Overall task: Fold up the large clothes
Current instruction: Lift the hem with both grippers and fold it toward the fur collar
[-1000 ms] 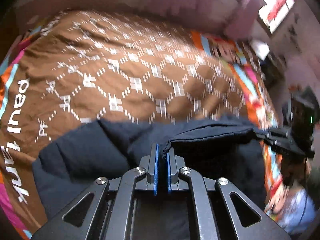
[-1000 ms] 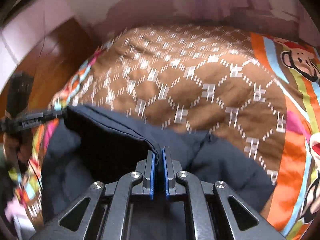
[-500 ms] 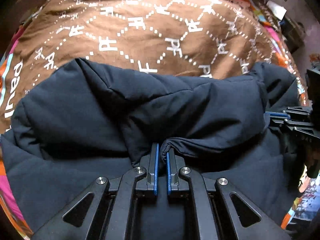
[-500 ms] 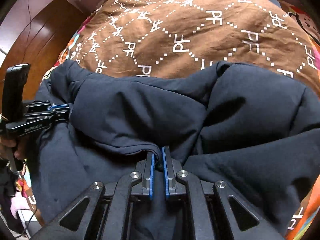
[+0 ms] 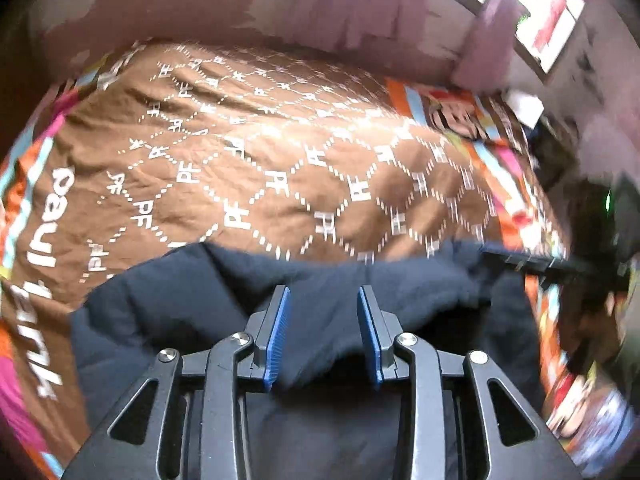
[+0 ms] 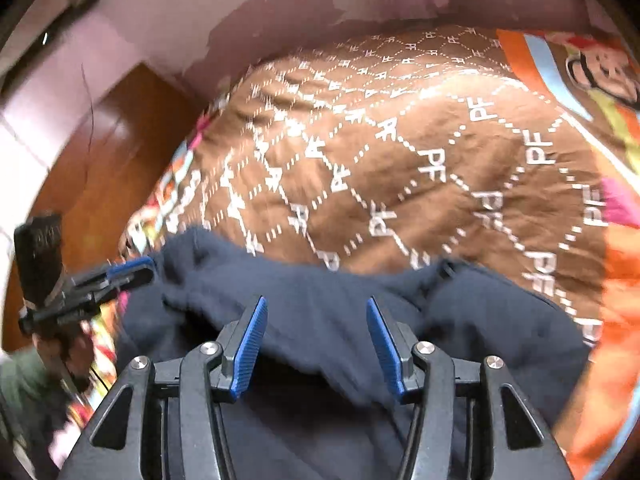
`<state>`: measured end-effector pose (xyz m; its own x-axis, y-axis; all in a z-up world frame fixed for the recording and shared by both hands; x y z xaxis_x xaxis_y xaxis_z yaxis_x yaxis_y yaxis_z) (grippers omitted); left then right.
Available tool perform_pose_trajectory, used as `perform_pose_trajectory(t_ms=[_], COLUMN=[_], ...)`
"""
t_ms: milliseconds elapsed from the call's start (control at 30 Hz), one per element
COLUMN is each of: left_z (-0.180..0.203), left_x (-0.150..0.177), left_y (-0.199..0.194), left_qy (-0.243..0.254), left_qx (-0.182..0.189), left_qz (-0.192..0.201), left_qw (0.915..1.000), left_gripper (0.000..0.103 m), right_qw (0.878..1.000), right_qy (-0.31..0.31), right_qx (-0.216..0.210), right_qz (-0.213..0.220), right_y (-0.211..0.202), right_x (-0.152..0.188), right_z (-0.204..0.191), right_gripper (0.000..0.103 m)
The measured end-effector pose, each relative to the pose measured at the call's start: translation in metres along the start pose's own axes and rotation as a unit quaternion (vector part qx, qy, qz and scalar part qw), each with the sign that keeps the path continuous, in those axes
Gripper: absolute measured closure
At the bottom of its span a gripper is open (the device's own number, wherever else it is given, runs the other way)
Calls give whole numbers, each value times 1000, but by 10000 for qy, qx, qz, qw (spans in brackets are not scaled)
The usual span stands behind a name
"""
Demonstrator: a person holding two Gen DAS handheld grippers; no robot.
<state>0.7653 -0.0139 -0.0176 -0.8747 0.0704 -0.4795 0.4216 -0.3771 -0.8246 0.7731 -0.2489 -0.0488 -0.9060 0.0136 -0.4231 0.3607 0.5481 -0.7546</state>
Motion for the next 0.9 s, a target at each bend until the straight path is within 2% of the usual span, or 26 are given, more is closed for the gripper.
perform_pose_trajectory(t_ms=[67, 167, 200, 267, 333, 433, 533, 600, 667, 733, 900], left_z=[0, -4, -4, -3, 3, 12, 17, 13, 6, 5, 8], left_x=[-12, -17, -17, -10, 3, 24, 44, 45, 43, 45, 56], left_y=[19, 39, 45, 52, 56, 66, 84, 92, 102, 112, 120], left_qy=[-210, -322, -294, -84, 285, 903, 1402, 1376, 1027, 904, 948], left_qx=[114, 351, 452, 621, 736, 503, 43, -108, -154, -292, -660], left_qz=[-117, -370, -468, -721, -967, -1384, -2015, -2176, -2328, -2417, -2252], left_qw=[9996, 9982, 9974, 9954, 9922, 9850, 9694, 9662, 9670, 9657, 9675], left_gripper=[74, 75, 76, 86, 89, 95, 100, 101, 101, 101, 101], right_qw=[9997, 9976, 9967, 9936, 9897, 9833, 9762, 9739, 9733, 9720, 9704], right_qy=[187, 315, 257, 73, 22, 18, -19, 33, 34, -27, -193], right_qx=[-126, -428, -459, -423, -451, -383, -243, -133, -48, 156, 552], right_qz=[-50, -449, -616, -1049, -1357, -1778, -2157, -2264, -2294, -2344, -2342], right_y=[14, 39, 46, 57, 60, 68, 80, 89, 97, 109, 129], right_x=[-6, -9, -7, 3, 11, 23, 35, 44, 48, 50, 54], right_z=[4, 4, 2, -1, 1, 7, 12, 15, 14, 11, 2], right_gripper=[78, 88, 89, 89, 89, 90, 98, 103, 103, 103, 103])
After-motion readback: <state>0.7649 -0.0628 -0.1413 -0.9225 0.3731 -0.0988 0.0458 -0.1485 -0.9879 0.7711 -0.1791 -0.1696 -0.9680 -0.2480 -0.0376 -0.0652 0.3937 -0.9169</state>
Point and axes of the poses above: each gripper's, at about its wrist camera, not at the fingertips, and y roughly the way its jaws point, z to its right, x to its underside, the point moved 1 cm from there along y, roughly the way its jaws point, and after that the axes turned 3 degrees about -z, right-handed, at the moved point
